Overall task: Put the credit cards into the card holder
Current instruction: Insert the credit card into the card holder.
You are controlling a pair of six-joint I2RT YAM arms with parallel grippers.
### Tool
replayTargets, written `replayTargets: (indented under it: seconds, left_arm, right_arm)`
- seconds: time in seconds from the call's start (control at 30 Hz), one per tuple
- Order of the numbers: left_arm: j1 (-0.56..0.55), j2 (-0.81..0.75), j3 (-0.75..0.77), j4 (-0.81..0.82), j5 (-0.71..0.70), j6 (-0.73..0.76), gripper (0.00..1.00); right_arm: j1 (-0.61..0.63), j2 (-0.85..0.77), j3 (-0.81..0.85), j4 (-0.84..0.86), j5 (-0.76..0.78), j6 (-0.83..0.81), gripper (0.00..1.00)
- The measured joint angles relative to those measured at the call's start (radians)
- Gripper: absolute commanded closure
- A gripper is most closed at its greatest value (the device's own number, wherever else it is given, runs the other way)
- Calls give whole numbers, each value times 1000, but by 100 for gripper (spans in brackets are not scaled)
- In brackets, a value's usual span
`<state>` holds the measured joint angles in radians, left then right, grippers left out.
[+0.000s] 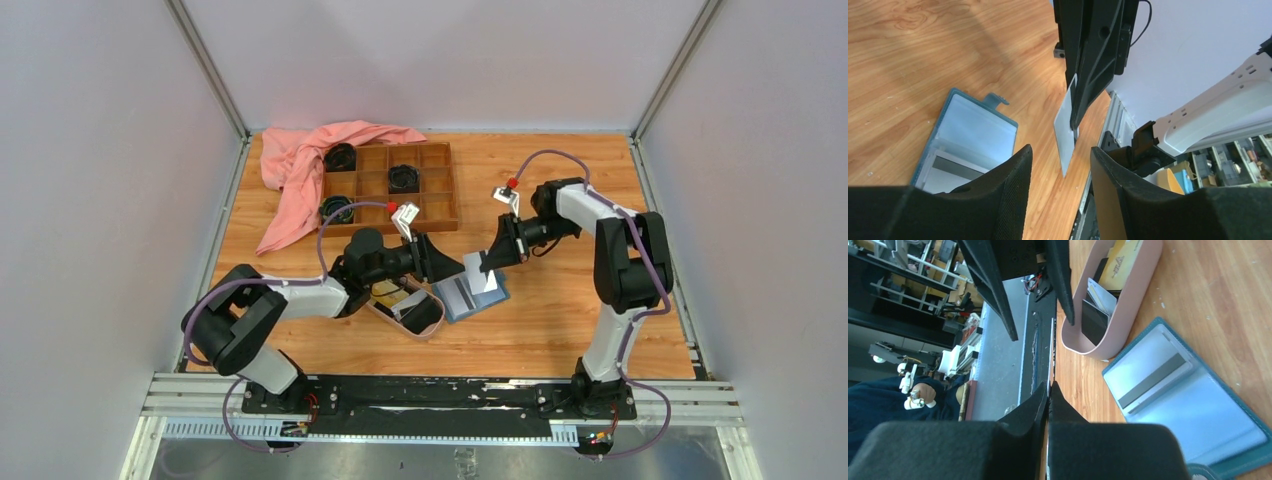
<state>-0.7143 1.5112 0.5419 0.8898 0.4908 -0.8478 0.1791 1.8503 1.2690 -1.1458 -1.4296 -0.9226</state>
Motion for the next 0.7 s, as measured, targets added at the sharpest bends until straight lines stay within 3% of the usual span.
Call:
replayTargets:
  seconds: [0.17, 0.3, 0.5, 0.6, 0.67, 0.7]
  left_arm:
    - [11, 24, 0, 38, 42, -20, 61]
    - [11, 50, 0, 76, 72, -45, 70]
    - [11, 94, 0, 153, 101, -97, 75]
    - [11, 114, 0, 203, 111, -132, 86]
    - [11, 129, 0, 233, 120, -152, 100]
    - [11, 134, 0, 243, 123, -158, 100]
  right_arm:
    - [31, 53, 29, -195, -8, -198, 100]
    - [44, 54, 32, -259, -10, -255, 100]
    - [44, 54, 34, -293, -11, -286, 100]
    - [44, 54, 34, -296, -11, -293, 99]
    - [44, 54, 34, -296, -11, -296, 98]
    - [44, 54, 34, -297, -11, -297, 97]
